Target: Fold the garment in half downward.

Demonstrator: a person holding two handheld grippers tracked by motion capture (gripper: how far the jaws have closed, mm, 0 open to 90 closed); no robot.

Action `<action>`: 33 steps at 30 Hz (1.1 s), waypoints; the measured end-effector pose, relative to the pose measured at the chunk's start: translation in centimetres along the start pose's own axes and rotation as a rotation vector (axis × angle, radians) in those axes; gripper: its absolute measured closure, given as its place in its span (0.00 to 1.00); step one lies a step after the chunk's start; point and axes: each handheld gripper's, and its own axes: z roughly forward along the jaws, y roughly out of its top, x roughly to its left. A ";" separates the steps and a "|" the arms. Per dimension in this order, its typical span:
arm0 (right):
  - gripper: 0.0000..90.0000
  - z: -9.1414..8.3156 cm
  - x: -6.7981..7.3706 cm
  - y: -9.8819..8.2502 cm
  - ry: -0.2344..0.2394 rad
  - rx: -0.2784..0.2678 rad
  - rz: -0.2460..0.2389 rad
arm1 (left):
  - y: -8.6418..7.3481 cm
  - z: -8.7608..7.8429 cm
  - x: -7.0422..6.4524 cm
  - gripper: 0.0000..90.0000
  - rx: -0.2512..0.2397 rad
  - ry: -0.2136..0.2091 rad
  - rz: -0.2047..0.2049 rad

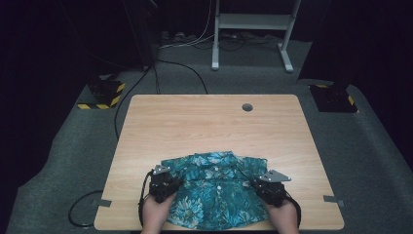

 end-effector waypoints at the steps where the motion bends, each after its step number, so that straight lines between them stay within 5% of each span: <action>1: 0.91 0.1 0.0 0.0 -0.001 -0.002 -0.003 | 0.2 0.1 0.1 0.87 0.001 -0.001 -0.002; 17: 0.92 2.7 -2.7 2.0 -0.034 -0.025 -0.014 | 3.2 3.0 1.0 0.87 -0.040 0.025 -0.001; 21: 0.92 3.5 -3.8 2.7 -0.037 -0.020 -0.002 | 3.9 3.6 1.6 0.88 -0.046 0.005 -0.030; 24: 0.92 3.9 -4.5 3.0 -0.041 -0.019 0.020 | 3.9 3.7 2.2 0.88 -0.058 -0.033 -0.099; 29: 0.91 4.0 -5.0 3.1 -0.025 -0.020 0.039 | 4.4 3.9 2.3 0.87 -0.052 -0.026 -0.068; 33: 0.84 4.0 -4.8 3.3 -0.018 -0.011 0.042 | 4.8 4.0 2.3 0.76 -0.041 -0.047 -0.059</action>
